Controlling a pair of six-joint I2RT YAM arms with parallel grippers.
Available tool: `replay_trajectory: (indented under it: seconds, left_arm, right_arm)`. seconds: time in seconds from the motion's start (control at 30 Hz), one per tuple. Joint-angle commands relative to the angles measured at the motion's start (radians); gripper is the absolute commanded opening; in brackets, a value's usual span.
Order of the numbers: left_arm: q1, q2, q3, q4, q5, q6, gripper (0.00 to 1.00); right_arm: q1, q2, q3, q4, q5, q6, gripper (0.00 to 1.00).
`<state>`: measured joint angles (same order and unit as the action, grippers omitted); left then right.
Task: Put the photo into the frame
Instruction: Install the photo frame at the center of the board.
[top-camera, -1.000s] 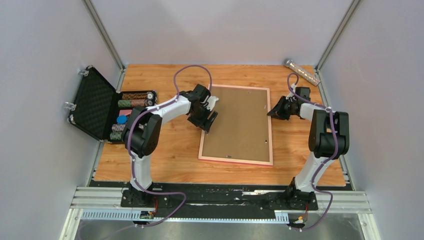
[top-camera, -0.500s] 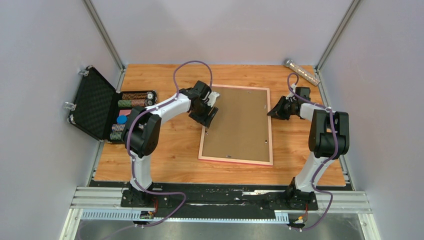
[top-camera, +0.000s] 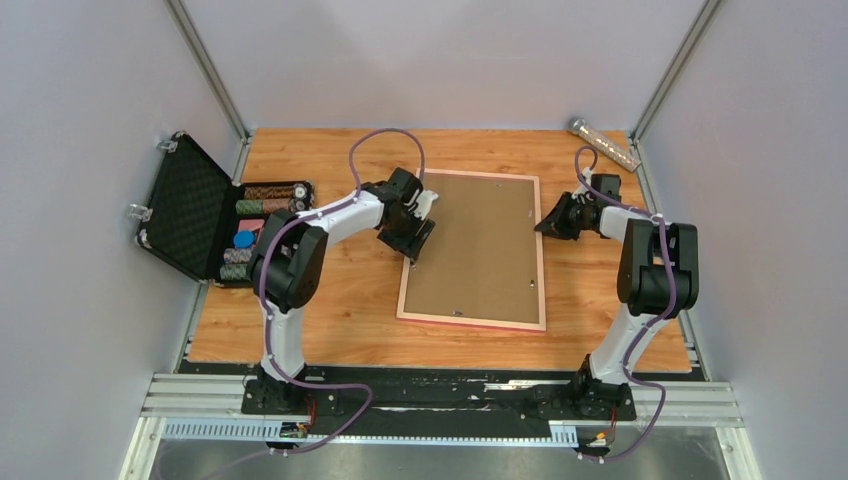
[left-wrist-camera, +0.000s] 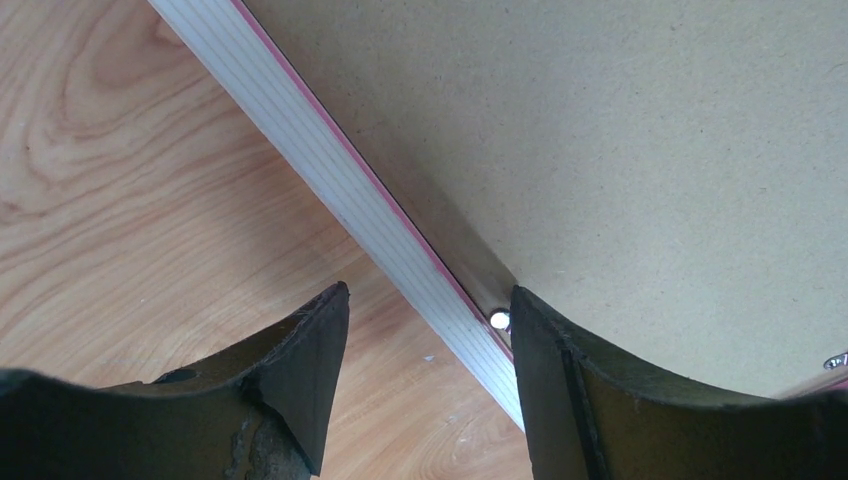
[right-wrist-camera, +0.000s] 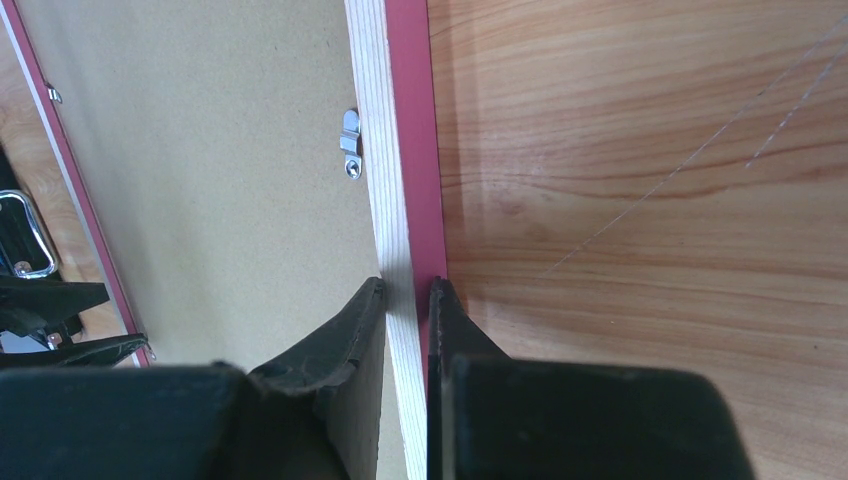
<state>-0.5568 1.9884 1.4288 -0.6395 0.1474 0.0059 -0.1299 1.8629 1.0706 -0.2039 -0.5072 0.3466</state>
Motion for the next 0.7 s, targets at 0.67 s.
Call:
replay_trajectory:
  seconds: [0.67]
  left_arm:
    - [-0.004, -0.063, -0.133, 0.033, 0.009, 0.037, 0.6]
  right_arm:
    - [-0.01, 0.022, 0.019, 0.037, 0.007, 0.014, 0.0]
